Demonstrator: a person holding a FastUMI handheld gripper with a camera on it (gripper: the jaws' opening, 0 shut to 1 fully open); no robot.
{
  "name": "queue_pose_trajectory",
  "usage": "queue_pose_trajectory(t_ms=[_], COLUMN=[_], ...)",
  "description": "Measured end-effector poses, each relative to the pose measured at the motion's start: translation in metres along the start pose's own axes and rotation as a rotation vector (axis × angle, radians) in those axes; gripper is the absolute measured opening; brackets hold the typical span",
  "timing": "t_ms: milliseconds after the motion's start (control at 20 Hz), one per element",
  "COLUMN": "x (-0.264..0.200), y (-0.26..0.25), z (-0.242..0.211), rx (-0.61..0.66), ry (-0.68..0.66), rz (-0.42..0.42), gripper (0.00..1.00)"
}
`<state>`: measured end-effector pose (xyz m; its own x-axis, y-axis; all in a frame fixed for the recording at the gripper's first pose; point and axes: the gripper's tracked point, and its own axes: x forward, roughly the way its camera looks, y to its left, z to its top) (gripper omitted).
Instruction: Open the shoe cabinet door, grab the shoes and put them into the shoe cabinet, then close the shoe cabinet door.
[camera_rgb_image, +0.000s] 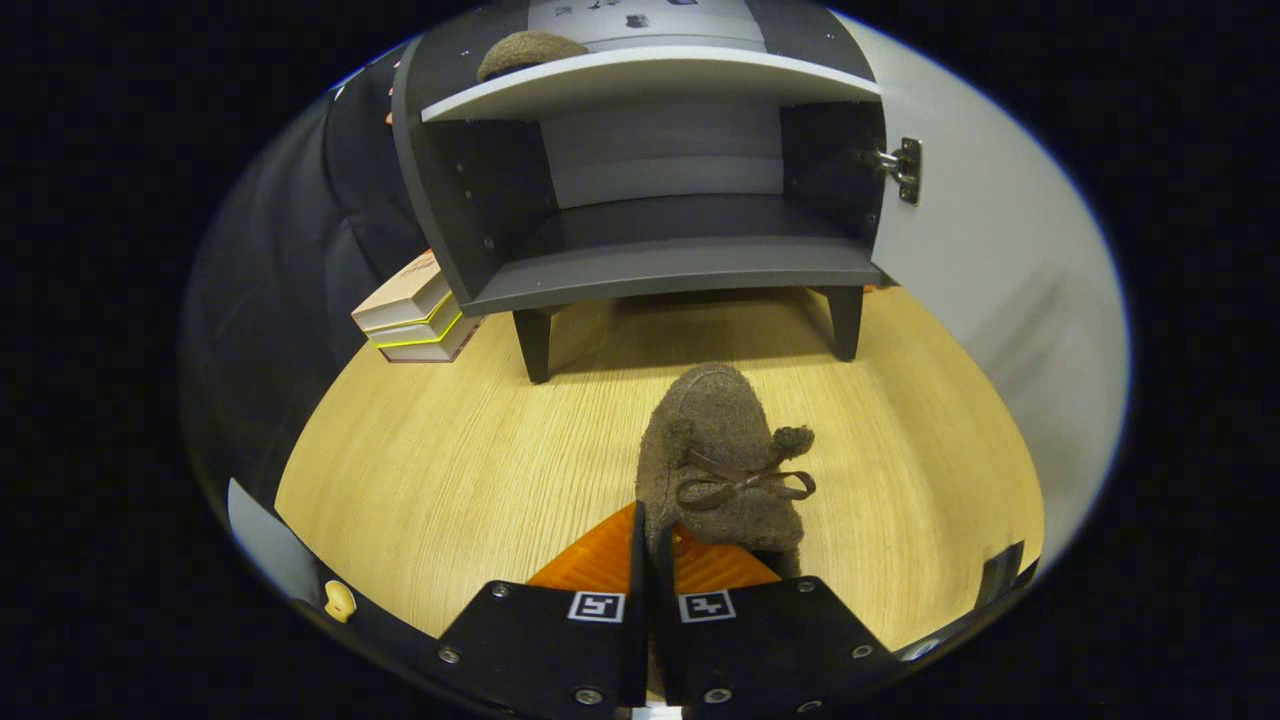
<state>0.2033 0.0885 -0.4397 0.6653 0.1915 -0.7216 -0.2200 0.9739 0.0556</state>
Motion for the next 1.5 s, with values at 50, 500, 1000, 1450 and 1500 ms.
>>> queue_pose_trajectory(t_ms=[50, 500, 1000, 1450, 1500], x=[-0.009, -0.074, -0.126, -0.135, -0.131], y=[-0.003, -0.007, 0.013, -0.005, -0.005], z=[0.005, 0.079, 0.179, 0.298, 0.31], rx=[-0.005, -0.025, -0.05, -0.089, -0.092], ry=[-0.008, -0.144, -0.288, -0.418, -0.427], rz=[-0.008, -0.011, 0.038, 0.002, 0.004], gripper=[0.06, 0.06, 0.06, 0.05, 0.06])
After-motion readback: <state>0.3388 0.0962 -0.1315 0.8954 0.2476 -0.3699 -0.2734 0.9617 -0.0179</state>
